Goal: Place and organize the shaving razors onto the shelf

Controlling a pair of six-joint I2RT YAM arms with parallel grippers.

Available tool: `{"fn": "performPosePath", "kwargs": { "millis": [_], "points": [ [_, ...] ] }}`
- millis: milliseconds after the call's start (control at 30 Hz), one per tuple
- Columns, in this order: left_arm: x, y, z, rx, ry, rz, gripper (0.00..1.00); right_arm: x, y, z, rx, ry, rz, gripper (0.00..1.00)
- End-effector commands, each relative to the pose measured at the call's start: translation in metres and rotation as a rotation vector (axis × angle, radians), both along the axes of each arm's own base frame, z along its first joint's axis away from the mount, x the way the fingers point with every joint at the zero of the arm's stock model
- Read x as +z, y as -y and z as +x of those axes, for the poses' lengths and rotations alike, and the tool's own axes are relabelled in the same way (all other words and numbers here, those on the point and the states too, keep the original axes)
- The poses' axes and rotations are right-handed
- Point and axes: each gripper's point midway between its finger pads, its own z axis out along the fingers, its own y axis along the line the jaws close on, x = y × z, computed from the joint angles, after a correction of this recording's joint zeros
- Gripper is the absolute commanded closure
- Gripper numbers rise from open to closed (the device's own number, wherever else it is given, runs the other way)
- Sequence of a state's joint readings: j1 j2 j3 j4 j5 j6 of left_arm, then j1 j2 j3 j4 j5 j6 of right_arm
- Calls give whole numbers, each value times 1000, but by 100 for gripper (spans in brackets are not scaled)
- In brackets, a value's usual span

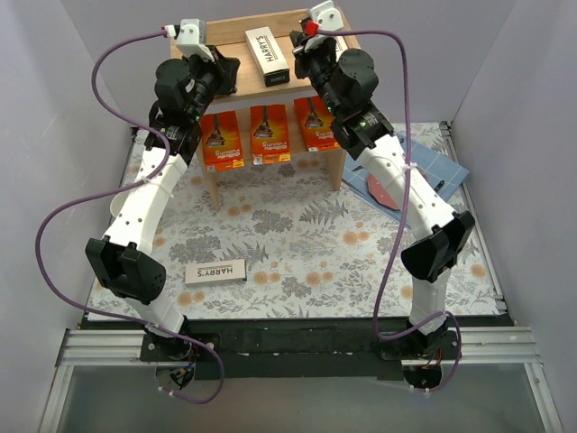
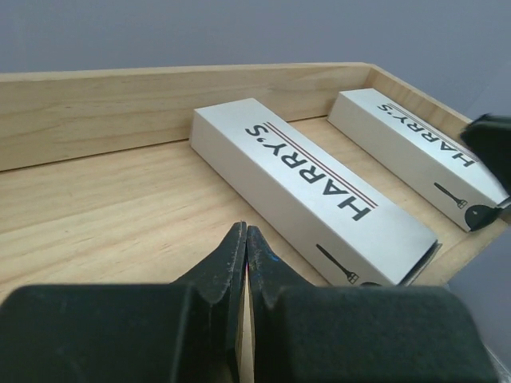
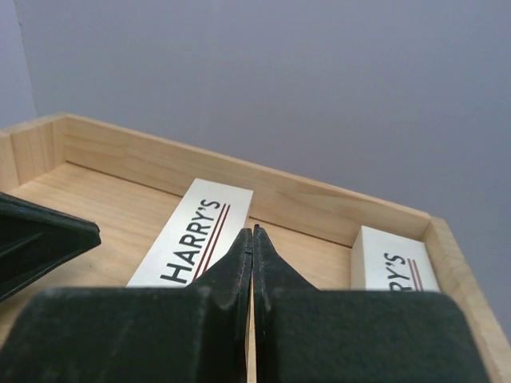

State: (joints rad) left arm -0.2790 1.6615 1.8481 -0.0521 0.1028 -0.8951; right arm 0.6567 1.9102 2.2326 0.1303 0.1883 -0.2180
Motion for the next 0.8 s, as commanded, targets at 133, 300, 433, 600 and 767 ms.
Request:
{"fn": "performPosePath", "kwargs": {
  "millis": [133,300,433,600,767],
  "points": [
    [11,13,-9,24,41,0,100,5,-9,2,21,31,-14,99],
    [5,16,-6,30,31,9,100,-12,-17,0,63,-17,-30,99],
    [-2,19,-6,25,20,13,100,-22,-26,-8,120,-50,-47,99],
    [-9,24,-12,9,6,15,100,-36,-34,-18,175,-90,-67,99],
    [-14,27,-17,-2,-5,18,100,-35,-34,-22,177,-93,-61,99]
  ]
}}
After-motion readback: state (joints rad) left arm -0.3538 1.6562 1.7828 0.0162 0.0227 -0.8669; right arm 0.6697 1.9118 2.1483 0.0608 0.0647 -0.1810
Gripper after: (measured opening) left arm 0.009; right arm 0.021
